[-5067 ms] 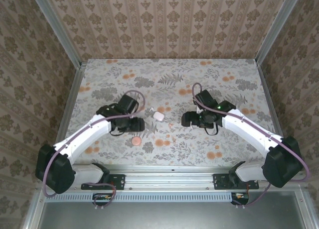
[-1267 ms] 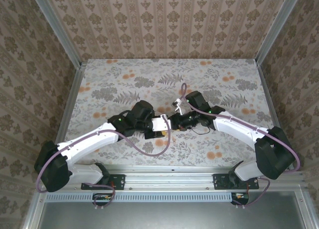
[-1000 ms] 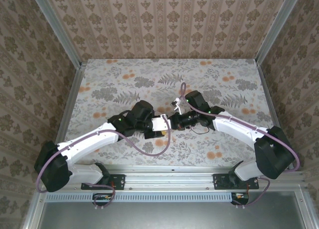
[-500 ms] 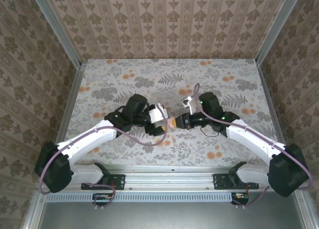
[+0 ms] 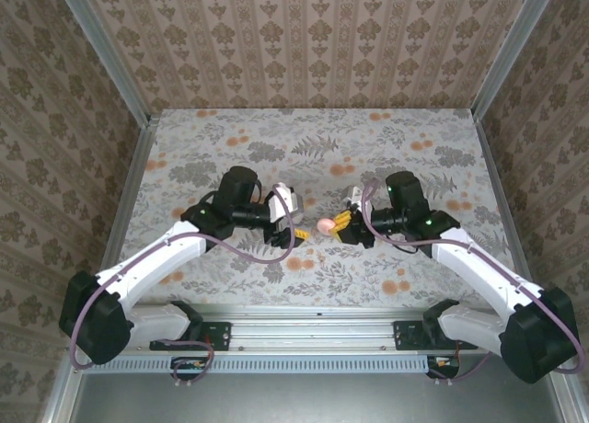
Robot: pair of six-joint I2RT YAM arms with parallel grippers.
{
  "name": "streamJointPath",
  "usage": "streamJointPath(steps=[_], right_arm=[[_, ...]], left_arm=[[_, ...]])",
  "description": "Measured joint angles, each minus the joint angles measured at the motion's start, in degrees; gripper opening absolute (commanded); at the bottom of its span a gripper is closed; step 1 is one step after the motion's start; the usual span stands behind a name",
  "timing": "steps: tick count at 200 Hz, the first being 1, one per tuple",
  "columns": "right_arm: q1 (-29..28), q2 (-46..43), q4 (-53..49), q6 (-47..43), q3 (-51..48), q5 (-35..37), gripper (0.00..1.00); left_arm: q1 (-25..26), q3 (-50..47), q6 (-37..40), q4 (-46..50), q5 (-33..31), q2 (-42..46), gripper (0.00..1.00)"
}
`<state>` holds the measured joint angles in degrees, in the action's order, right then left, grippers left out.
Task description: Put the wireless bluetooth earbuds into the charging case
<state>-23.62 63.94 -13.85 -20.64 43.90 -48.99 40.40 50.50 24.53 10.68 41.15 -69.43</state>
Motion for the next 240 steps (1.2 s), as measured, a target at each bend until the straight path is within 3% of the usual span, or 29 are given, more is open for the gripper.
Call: streamJointPath(steps=[77,115,142,240], right_arm=[[-0.3,2.4,-8.0,-12.3,3.7,-5.9,0.17],[-2.6,3.8,-15.7,-16.4,8.4,-1.8,0.17],[-4.2,4.8,-19.9,-18.4,11.2,1.3,0.17],[-5.6,5.2,-20.9,-18.8,12.3,2.7,0.17]], left_arm=[[2.4,1.0,2.6,0.8,5.7,-3.3,0.67],[3.0,2.6,4.5,3.1,6.1,-4.0,0.63],[3.4,2.8,5.6,4.1,6.1,-4.0,0.54],[4.6,3.2,7.5,6.1,7.0,-5.2,0.37]])
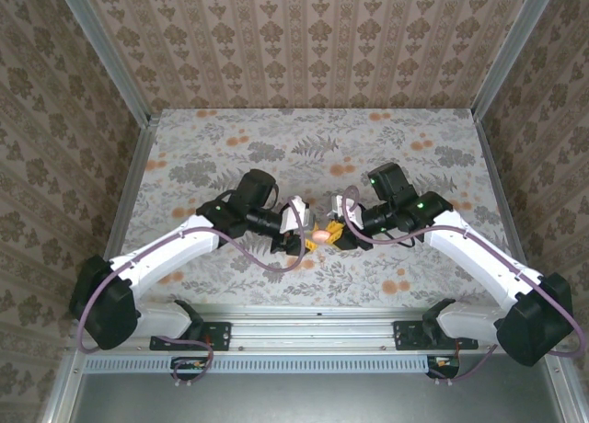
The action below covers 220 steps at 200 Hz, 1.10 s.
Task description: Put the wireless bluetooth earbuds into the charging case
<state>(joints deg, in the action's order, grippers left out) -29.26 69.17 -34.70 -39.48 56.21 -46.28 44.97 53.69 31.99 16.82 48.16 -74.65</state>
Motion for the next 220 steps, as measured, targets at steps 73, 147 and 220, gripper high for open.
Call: streamJointPath(steps=[73,147,220], right_arm=[[-0.3,0.0,0.2,0.0,0.0,-0.6,0.19],[2.2,-9.0,15.1,6.9,-10.6,0.3,0.60],[7.1,-17.4,41.2,23.7,-22.4,-3.0,0.63]], left_arm=[[0.0,0.9,0.3,0.8,-0.1,-0.3,0.21],[0.0,-0.4,-4.4,-7.3,2.5,-0.2,0.14],[0.0,-5.8,-16.8,-26.7,4.7,0.1,0.13]])
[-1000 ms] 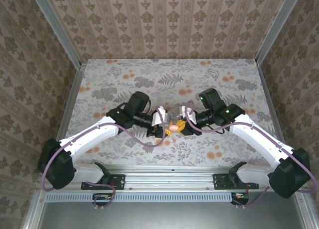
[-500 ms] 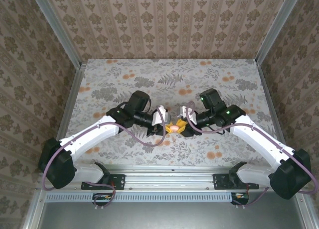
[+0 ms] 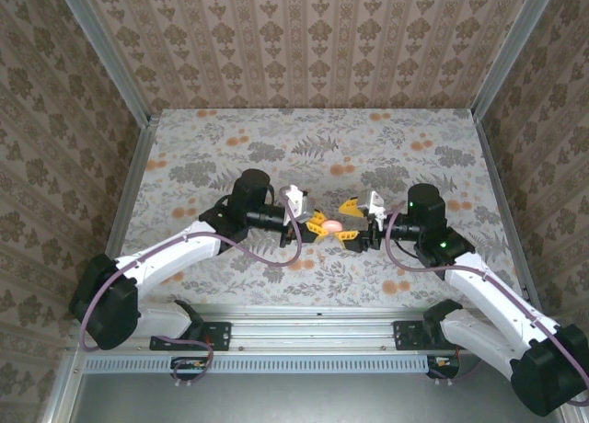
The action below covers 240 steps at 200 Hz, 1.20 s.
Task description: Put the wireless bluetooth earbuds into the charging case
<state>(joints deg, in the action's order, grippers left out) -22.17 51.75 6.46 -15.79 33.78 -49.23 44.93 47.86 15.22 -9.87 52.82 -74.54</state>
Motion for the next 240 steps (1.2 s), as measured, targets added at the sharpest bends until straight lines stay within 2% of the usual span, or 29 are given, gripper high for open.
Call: streamJointPath(steps=[50,61,75,95,105,118,126,148,187,212,240], right_arm=[[1.0,0.3,4.2,3.9,0.0,-5.1,0.44],[1.3,0.4,4.1,4.3,0.0,-5.9,0.38],[1.6,0.5,4.1,4.3,0.0,-6.9,0.24],[1.9,0.5,3.7,3.8,0.1,-8.1,0.15],[1.9,0.7,2.2,2.9,0.8,-8.3,0.12],[1.9,1.3,-1.6,0.7,2.8,-8.4,0.12],[1.9,1.6,-5.1,-1.3,4.5,-8.3,0.12],[1.4,2.8,-17.1,-9.4,10.4,-6.2,0.12],[-2.1,5.7,-35.5,-24.0,18.9,4.1,0.12],[-4.6,8.0,-41.8,-29.1,21.0,8.5,0.12],[-6.7,10.2,-44.6,-31.5,21.8,10.4,0.12]], left_arm=[[0.0,0.0,-2.7,-5.0,0.6,0.2,0.12],[0.0,-0.2,-3.0,-5.8,0.6,0.4,0.12],[0.0,-0.5,-3.3,-6.6,0.6,0.8,0.13],[-0.2,-0.6,-3.8,-7.0,0.6,0.9,0.25],[-0.2,-0.6,-3.9,-6.9,0.6,0.9,0.35],[-0.2,-0.6,-2.9,-6.1,0.5,0.9,0.54],[-0.2,-0.5,-1.7,-4.5,0.3,1.0,0.59],[-0.2,1.5,3.8,4.3,-1.3,1.0,0.60],[0.0,4.5,12.7,15.1,-4.9,1.0,0.60],[0.9,5.0,16.2,19.2,-6.9,0.9,0.60],[2.0,5.7,18.7,22.1,-8.6,0.4,0.57]])
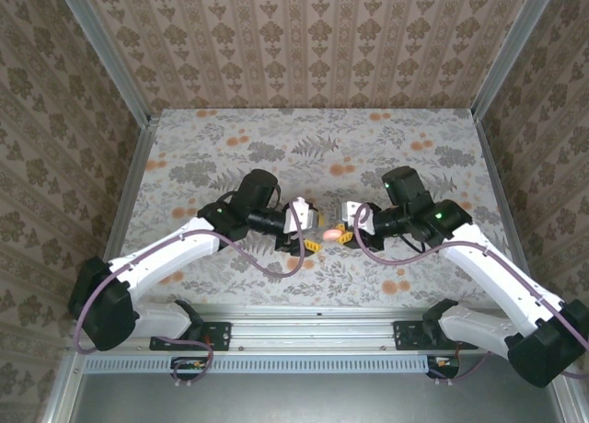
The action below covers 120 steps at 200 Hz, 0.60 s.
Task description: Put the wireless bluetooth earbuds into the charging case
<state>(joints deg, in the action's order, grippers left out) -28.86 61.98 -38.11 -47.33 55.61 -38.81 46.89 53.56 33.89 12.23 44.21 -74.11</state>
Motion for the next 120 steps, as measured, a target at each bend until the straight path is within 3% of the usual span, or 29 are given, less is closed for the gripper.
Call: streamJointPath(steps=[48,120], right_arm=[[-1.4,2.5,0.3,-0.5,0.9,0.1,0.12],[-1.4,2.8,3.4,0.9,0.9,-1.8,0.12]], left_arm=[[0.7,0.0,0.4,0.3,-0.1,-0.1,0.42],[1.4,0.0,0.2,-0.2,0.0,-0.1,0.37]])
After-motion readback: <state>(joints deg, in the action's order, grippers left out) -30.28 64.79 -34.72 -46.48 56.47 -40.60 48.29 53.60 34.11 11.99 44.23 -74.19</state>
